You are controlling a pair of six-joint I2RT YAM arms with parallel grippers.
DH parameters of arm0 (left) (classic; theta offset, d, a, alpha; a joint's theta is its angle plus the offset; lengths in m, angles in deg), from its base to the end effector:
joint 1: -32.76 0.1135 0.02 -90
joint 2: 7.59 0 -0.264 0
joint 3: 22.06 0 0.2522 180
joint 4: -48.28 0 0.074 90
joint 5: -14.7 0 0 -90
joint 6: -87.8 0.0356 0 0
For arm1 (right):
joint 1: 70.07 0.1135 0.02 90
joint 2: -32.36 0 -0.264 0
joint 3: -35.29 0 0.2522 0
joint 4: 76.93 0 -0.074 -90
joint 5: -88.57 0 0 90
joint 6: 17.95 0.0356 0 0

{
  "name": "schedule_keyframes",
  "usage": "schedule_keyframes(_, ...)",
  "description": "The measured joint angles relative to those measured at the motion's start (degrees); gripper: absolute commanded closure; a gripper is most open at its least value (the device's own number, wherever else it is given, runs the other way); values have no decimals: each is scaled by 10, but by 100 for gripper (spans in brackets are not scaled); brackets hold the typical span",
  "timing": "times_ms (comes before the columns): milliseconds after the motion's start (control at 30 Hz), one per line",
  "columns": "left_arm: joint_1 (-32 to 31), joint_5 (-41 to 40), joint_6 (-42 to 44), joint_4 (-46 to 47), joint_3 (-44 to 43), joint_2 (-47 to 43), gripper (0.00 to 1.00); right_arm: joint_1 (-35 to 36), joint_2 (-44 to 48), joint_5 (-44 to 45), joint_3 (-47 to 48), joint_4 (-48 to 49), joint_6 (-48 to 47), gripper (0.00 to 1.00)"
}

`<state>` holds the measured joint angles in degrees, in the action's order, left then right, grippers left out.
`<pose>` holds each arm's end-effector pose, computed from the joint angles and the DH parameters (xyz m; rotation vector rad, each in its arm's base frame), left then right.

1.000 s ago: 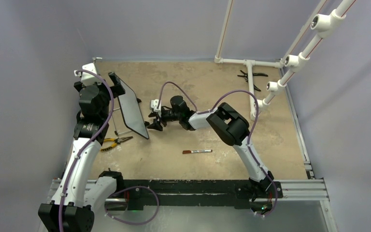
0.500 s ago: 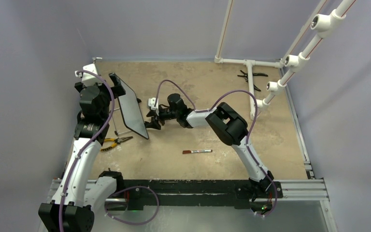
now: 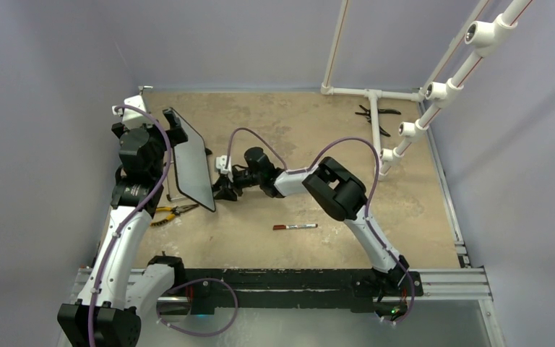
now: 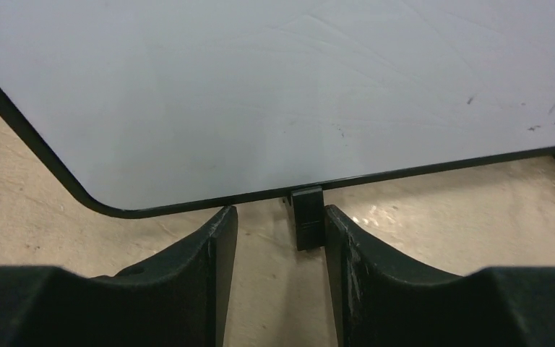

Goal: Write a sentence on the whiteboard
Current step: Move the whiteboard to the center of the board.

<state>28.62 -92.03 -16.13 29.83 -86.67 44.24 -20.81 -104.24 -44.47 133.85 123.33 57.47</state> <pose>0.2106 -0.0050 0.3662 -0.3599 1.6262 0.0050 0.3116 0.3990 0.1089 -1.4460 1.3035 1.1110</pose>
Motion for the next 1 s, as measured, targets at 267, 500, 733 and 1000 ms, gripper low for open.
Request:
schedule_keyframes(267, 0, 0, 0, 4, 0, 0, 1, 21, 0, 25, -28, 46, 20, 47)
schedule_keyframes(500, 0, 0, 0, 4, 1, 3, 1, 22, -2, 46, -28, 68, 48, 52)
schedule_keyframes(733, 0, 0, 0, 5, 1, 3, 1, 22, -18, 47, -24, 93, 59, 74)
schedule_keyframes(1000, 0, 0, 0, 5, 1, 3, 1, 25, -11, 78, -56, 137, 74, 100)
